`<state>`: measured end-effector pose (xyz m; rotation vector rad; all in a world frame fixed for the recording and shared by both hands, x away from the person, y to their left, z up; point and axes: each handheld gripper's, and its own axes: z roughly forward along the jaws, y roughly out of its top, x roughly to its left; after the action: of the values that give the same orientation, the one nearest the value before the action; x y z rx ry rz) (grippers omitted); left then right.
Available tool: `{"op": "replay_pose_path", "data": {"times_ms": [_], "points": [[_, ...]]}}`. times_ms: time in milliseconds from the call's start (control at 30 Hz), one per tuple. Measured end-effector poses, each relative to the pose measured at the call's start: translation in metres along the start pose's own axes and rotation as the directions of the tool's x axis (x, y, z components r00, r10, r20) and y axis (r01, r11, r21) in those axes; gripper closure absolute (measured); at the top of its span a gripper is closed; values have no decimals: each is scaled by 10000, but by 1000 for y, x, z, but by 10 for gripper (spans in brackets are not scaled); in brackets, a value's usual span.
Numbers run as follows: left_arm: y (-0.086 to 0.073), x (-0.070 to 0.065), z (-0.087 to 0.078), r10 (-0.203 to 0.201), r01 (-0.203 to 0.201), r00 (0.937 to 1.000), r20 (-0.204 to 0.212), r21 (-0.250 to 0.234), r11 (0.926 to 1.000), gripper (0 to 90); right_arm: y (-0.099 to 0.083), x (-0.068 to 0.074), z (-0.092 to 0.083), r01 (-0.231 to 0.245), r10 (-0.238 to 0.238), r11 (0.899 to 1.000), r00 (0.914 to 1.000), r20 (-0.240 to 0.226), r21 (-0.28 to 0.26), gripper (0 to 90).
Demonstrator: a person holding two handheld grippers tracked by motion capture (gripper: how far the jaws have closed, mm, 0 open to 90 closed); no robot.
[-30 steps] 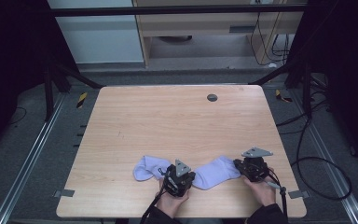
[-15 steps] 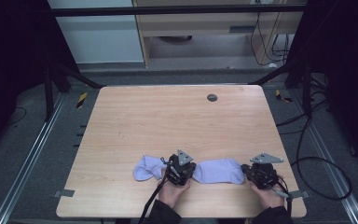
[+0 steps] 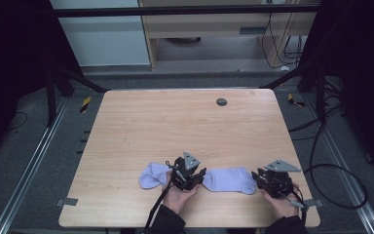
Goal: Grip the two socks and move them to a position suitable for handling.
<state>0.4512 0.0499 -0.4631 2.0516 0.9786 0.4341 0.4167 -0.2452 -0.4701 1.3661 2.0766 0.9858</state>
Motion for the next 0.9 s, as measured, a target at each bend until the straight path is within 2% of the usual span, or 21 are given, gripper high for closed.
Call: {"op": "replay_pose_path", "data": {"times_ms": [67,133,167,200,267,300,433,567,667,700,733,800,900], "points": [[7,4,-8,70,-69,9999,107,-82,9999,562,3,0,-3,-82,80,9995,9999,-92,-300,673],[16,16,-21,-146,153,9995,286,-255,9996,497,9,3,-8,-166,147,9974,9995,-274,-704,662],[16,16,-21,-146,153,9995,286,-255,9996,489,10,4,-9,-184,157,9965,9993,-333,-820,657],[20,27,-30,-329,344,9986,410,-358,9988,474,11,5,-10,-244,206,9956,9989,-429,-901,649],[21,31,-34,-289,301,9990,338,-371,9989,448,14,8,-11,-287,232,9943,9982,-548,-1027,626],[23,41,-43,-175,184,9995,250,-388,9991,437,16,9,-11,-248,186,9936,9982,-567,-1101,616],[22,55,-57,-165,165,9999,-9,-439,9989,414,20,13,-10,-218,128,9928,9970,-770,-1175,592],[17,71,-74,16,-30,9989,-467,-308,9995,410,25,20,-8,-29,-93,9925,9951,-989,-1220,569],[6,83,-90,-41,14,9969,-781,-348,9994,410,31,28,-4,131,-280,9919,9927,-1172,-1260,557],[1,88,-97,85,-106,9947,-1021,-206,9997,410,34,33,-2,247,-413,9915,9908,-1291,-1277,552],[1,88,-97,85,-106,9947,-1021,-206,9997,410,34,33,-2,247,-413,9915,9908,-1291,-1277,552],[-10,97,-110,42,-74,9910,-1336,-234,9997,409,41,42,2,311,-512,9906,9873,-1501,-1335,543],[-17,103,-118,-17,-17,9902,-1394,-241,9997,411,47,50,6,439,-669,9894,9839,-1656,-1384,537]]}}
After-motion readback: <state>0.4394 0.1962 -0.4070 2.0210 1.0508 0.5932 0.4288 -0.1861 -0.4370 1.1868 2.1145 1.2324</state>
